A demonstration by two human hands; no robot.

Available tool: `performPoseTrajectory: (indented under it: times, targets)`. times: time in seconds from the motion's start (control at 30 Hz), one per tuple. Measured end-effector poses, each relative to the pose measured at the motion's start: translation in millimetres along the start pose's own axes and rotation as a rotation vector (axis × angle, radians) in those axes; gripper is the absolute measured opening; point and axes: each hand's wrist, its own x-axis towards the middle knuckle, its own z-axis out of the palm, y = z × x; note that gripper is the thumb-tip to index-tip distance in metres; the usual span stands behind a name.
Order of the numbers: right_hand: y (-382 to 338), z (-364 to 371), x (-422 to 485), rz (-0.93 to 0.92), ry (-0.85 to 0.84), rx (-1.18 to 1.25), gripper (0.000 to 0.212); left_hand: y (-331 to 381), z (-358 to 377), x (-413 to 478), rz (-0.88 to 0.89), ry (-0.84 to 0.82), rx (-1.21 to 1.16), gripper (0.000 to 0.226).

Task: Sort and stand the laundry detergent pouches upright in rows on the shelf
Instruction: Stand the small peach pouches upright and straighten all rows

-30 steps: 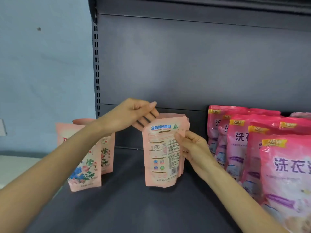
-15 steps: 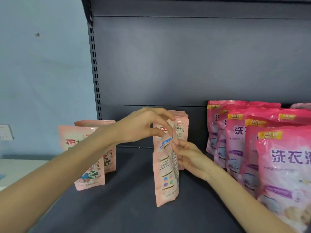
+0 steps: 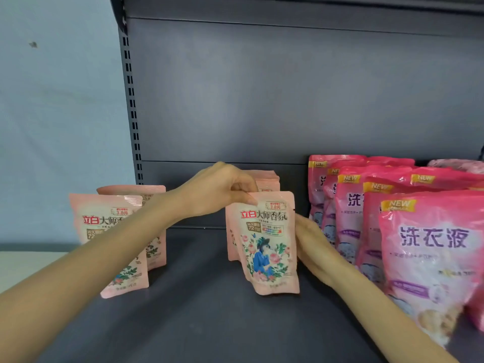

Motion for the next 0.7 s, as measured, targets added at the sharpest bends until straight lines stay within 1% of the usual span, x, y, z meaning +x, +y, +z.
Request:
performPoseTrajectory:
  times: [0.1,0.13,0.17,0.27,0.37,0.43,0.5,0.6,0.7]
  targets:
    - [0.2,-3.8,-1.0,-0.007,0.066,0.044,0.06,-3.0,4.2,0.6,-0.037,0.049,-0.036,0.009]
    - [1.5,-3.0,-3.0,-0.011,0.083,0.023,0.062,-4.9,6.5,0.5,-0.051,0.07,-0.026,0.009]
    - [5.6,-2.6,-4.8,-0.032,0.089,-0.028,0.057,-7.2,9.3,0.4,-0.062,0.096,-0.015,0.008]
    - [15.5,3.5,-11.6,-0.09,0.108,-0.181,0.01,-13.4,19.1,0.1,-0.099,0.199,-0.048,0.004]
    - [28.4,4.4,-8.2,-0.075,0.111,-0.257,0.014,-20.0,32.0,-4.4,-0.166,0.351,-0.194,0.009]
    - [32.8,5.7,-6.4,-0.038,0.099,-0.305,0.01,-26.0,42.9,-12.8,-0.24,0.442,-0.339,0.016]
    - [37.7,5.2,-5.4,-0.01,0.083,-0.354,0.007,-32.4,57.5,-25.9,-0.302,0.487,-0.486,0.024]
    - [38.7,3.8,-4.6,-0.011,0.113,-0.389,0.009,-44.1,82.2,-47.3,-0.419,0.495,-0.617,0.027]
    - [38.7,1.3,0.3,-0.028,0.183,-0.375,0.014,-49.7,98.7,-57.8,-0.481,0.371,-0.569,0.013]
